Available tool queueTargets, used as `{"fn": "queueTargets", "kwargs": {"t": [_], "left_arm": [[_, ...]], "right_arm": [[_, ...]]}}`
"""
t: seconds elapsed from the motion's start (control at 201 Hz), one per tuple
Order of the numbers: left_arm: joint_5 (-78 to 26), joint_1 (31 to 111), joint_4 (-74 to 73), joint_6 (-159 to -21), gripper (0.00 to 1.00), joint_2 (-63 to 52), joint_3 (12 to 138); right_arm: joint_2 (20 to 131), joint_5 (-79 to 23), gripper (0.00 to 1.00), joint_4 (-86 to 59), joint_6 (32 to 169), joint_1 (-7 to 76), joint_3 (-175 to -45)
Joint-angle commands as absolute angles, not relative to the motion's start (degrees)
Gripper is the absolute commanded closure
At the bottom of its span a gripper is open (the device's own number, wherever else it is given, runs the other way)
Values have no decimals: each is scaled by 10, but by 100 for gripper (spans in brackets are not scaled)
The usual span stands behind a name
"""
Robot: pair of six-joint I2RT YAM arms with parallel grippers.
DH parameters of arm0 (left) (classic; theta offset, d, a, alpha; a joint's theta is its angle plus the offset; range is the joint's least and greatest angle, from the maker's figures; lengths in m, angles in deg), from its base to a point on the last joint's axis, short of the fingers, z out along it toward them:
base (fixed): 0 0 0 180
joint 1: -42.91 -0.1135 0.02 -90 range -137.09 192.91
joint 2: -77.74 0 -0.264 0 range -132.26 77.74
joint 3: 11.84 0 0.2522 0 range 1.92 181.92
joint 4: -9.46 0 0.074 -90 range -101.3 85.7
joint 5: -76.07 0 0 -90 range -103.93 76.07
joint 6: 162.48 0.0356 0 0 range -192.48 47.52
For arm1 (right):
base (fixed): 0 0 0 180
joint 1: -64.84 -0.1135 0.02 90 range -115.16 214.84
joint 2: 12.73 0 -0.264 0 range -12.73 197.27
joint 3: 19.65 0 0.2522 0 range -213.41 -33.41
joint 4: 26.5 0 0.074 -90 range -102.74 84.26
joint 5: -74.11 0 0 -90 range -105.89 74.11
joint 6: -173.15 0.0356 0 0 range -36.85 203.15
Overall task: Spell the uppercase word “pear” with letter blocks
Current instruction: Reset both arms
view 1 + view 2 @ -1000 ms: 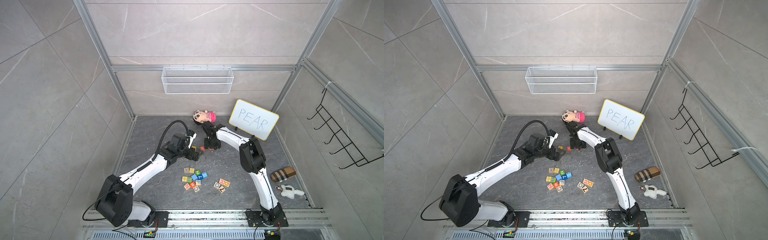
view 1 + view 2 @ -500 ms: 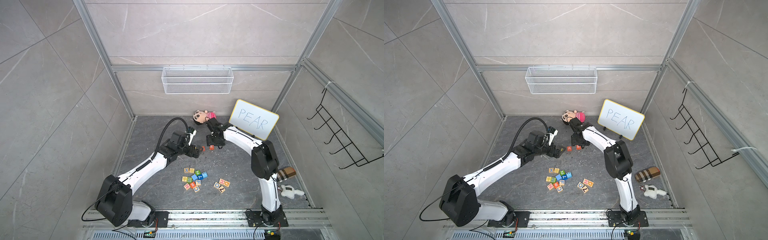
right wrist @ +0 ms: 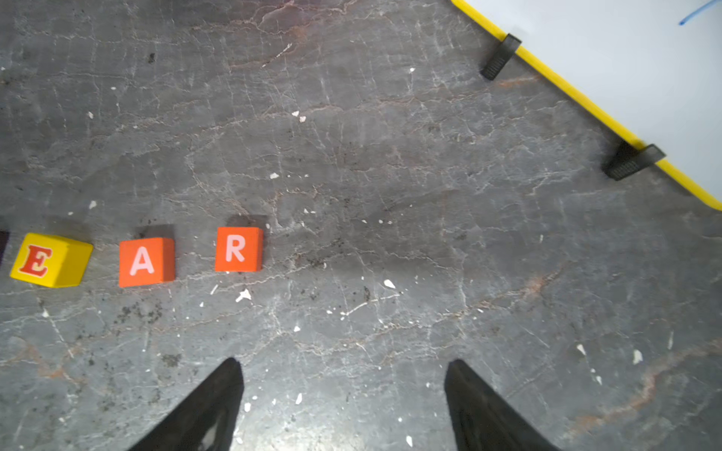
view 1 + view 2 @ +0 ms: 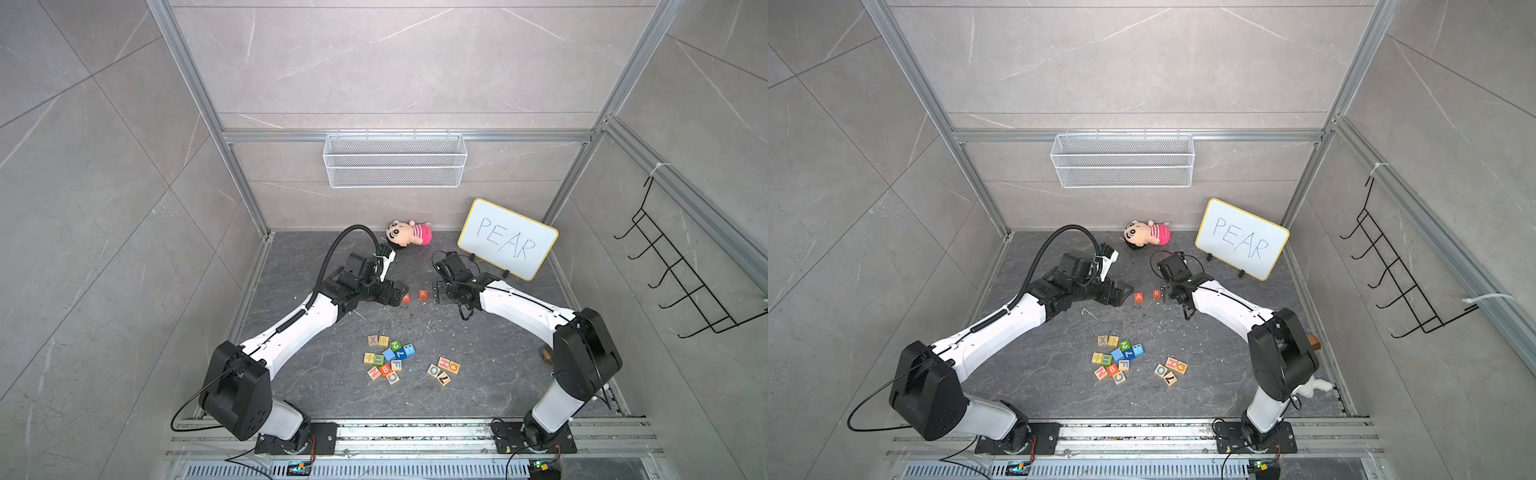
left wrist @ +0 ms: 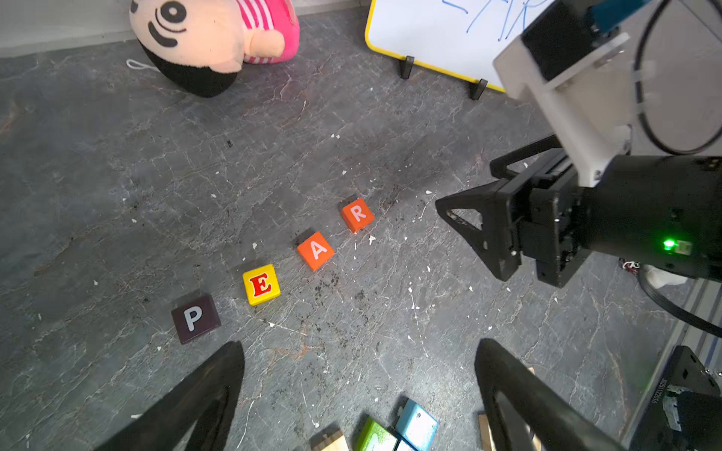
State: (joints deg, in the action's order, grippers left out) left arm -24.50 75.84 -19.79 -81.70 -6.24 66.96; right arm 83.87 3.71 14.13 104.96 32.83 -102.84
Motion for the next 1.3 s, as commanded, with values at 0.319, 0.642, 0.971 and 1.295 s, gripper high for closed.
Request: {"fn": "queueTargets", "kwargs": {"t": [0.319, 0.642, 0.971, 1.295], "left_arm": [[-207, 740, -224, -829, 5, -29, 678], [-133, 731, -213, -825, 4, 91, 593], [45, 728, -142, -824, 0, 244, 414], [250, 725, 35, -806, 0, 323, 220]], "right_arm": [[705, 68, 13, 67, 1008, 336, -949], [552, 108, 8, -14, 935, 334, -815], [394, 115, 7, -145, 849, 328, -630], [374, 218, 1, -334, 796, 327, -491]]}}
